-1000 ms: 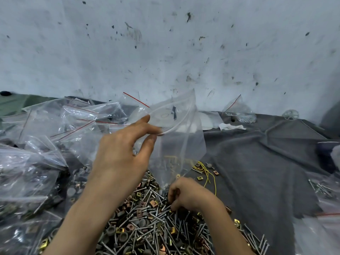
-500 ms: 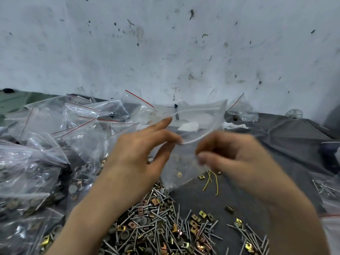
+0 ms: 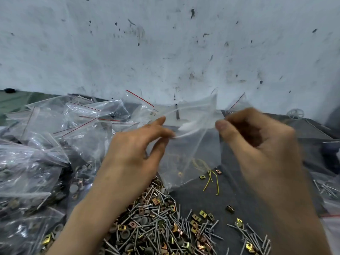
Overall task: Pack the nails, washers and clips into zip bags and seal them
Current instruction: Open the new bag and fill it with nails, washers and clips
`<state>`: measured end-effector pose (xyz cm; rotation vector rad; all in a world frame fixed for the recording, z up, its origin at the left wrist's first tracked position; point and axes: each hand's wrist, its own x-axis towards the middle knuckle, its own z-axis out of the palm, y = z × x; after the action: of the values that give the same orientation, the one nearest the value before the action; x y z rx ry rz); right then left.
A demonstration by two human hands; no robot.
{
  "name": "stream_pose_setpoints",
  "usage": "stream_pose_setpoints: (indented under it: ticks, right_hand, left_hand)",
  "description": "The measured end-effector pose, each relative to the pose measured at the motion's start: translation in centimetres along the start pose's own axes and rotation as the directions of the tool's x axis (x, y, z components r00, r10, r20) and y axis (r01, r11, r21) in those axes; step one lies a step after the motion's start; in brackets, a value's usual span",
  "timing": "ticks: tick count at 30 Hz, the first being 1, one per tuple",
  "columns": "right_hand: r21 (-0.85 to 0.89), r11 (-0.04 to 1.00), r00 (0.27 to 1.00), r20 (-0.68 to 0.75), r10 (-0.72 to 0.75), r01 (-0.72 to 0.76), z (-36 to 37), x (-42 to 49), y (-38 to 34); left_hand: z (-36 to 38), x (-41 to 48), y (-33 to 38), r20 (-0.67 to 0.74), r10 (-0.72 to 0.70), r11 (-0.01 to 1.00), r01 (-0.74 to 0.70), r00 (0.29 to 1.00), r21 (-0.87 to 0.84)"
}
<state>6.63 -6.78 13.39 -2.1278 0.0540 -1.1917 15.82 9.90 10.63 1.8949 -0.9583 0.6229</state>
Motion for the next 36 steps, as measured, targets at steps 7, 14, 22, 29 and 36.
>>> stream_pose_setpoints:
  ticks: [7, 14, 22, 29, 36]
  right_hand:
    - [-0.557, 0.823, 0.485, 0.692, 0.534, -0.112, 5.8, -1.4, 3.8]
    - [-0.671, 0.741, 0.406, 0.668, 0.623, -0.032, 11.2, -4.3, 7.6]
    - [-0.679, 0.732, 0.429, 0.647, 0.631, -0.052, 12.5, -4.9, 8.6]
    - [-0.715, 0.699, 0.470, 0.610, 0.638, -0.021, 12.1, -4.5, 7.2]
    - [0.037, 0.961, 0.785, 0.585, 0.202, -0.275, 3.2, -0.4, 1.1]
  left_hand:
    - [-0.6, 0.3, -0.1, -0.046, -0.127, 0.991, 0.128, 0.991, 0.022]
    - [-0.5, 0.2, -0.1, -0.045, -0.123, 0.991, 0.125, 0.991, 0.038]
    - [-0.6, 0.1, -0.2, -0.016, -0.094, 0.995, 0.094, 0.995, 0.032]
    - [-0.7, 0.1, 0.0, -0.016, -0.102, 0.995, 0.103, 0.995, 0.011]
    - [-0.6, 0.2, 0.2, 0.016, -0.047, 0.999, 0.047, 0.999, -0.002]
